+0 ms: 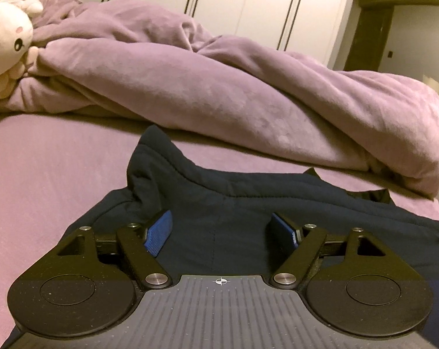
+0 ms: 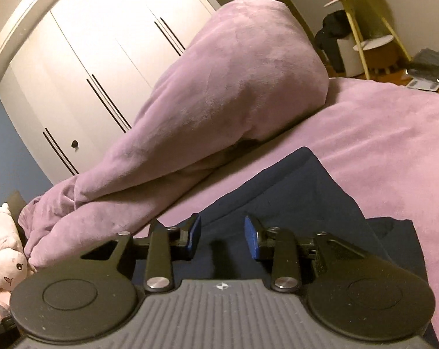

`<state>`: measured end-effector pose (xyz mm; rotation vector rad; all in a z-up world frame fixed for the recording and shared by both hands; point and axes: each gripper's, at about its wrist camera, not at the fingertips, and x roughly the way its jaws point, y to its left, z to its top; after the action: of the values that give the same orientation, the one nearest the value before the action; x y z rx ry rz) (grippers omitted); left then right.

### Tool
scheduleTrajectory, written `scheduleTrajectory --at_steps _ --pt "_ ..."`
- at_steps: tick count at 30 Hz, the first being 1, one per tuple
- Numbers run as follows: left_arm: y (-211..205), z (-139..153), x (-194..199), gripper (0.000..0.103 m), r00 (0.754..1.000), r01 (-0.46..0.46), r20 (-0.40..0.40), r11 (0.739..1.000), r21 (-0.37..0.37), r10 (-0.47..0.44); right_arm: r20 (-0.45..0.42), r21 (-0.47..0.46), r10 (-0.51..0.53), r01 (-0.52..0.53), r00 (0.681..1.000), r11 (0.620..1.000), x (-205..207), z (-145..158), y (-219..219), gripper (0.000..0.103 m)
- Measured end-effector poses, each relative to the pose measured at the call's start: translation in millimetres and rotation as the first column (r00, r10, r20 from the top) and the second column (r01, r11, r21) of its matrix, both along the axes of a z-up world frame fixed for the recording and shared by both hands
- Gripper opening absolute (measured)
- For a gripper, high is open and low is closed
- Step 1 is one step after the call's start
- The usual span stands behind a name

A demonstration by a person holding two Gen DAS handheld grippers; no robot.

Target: Fold large clothes

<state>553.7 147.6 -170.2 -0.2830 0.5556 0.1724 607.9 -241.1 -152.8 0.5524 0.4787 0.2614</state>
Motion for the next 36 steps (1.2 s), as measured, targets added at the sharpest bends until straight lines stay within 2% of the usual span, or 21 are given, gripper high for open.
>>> scheduleTrajectory --at_steps 2,10,14,16,18,21,23,24,26,28,31,33,34,35,36 --pt "1.8 -1.7 -0.4 0.082 1.0 0.003 0.007 1.0 -0.013 -0.003 0.001 -0.002 -0.006 0.006 1.0 1.0 6.0 -4.6 1.2 0.033" --pt "6.1 -5.5 -0.1 0.083 0.999 0.008 0.034 0.999 -0.051 -0.006 0.0 0.095 -0.002 0.001 1.0 0.995 11.5 -16.6 -12.0 0.033" --pt "4.5 -1.7 -6.4 0.083 0.999 0.0 0.041 0.999 -0.047 0.002 -0.004 0.062 -0.015 0.015 1.0 0.998 7.6 -8.9 -6.9 0.034" --pt "-0.1 5.2 -14.5 0.083 1.0 -0.009 0.024 1.0 -0.014 0.01 -0.022 0.026 -0.029 0.029 0.999 0.999 0.5 0.6 -1.2 0.04" --pt "-5.0 14.7 -29.4 0.083 1.0 -0.018 0.017 0.999 0.035 0.018 -0.031 0.002 -0.005 0.005 1.0 1.0 -13.3 13.9 3.7 0.061" --pt "-8.3 22.7 -60.7 0.094 0.999 -0.009 0.046 0.996 0.088 0.005 0.031 -0.075 0.064 -0.062 0.997 0.995 -50.4 24.7 8.3 0.067" --pt "-5.4 18.9 -79.0 0.095 0.996 -0.007 0.085 0.993 0.118 -0.003 0.063 -0.127 0.065 -0.056 0.996 0.99 -70.6 19.6 5.2 0.067" --pt "-1.8 15.0 -82.7 0.095 0.996 -0.015 0.085 0.993 0.116 0.005 0.07 -0.109 0.05 -0.042 0.996 0.993 -76.1 14.4 -0.2 0.065" --pt "9.4 7.9 -87.2 0.095 0.994 -0.036 0.109 0.998 0.052 0.03 0.072 -0.041 -0.002 0.005 0.997 0.999 -78.8 7.3 -12.2 0.063" --pt "16.2 4.3 -87.5 0.095 0.989 -0.072 0.133 0.997 0.004 0.07 0.062 -0.012 -0.041 0.042 0.997 0.999 -75.2 2.5 -16.9 0.062" --pt "15.2 4.8 -84.2 0.094 0.99 -0.091 0.108 0.996 0.01 0.09 0.033 -0.001 -0.041 0.041 0.999 0.999 -67.6 -1.2 -19.3 0.062" --pt "10.9 10.3 -86.7 0.095 0.99 -0.128 0.063 0.989 0.076 0.124 0.023 -0.011 -0.034 0.034 0.999 0.999 -66.2 0.8 -19.9 0.062" --pt "11.5 11.8 -89.9 0.095 0.989 -0.147 0.008 0.984 0.101 0.147 0.01 -0.024 -0.025 0.025 1.0 0.999 -65.7 2.8 -20.1 0.062" --pt "16.0 13.0 -98.0 0.095 0.988 -0.145 -0.036 0.986 0.087 0.149 -0.012 -0.041 -0.02 0.019 1.0 0.999 -65.5 6.0 -20.2 0.062" --pt "21.5 15.4 -109.9 0.095 0.989 -0.141 -0.043 0.988 0.055 0.144 -0.037 -0.061 -0.018 0.015 0.999 0.998 -68.7 10.8 -20.9 0.062"
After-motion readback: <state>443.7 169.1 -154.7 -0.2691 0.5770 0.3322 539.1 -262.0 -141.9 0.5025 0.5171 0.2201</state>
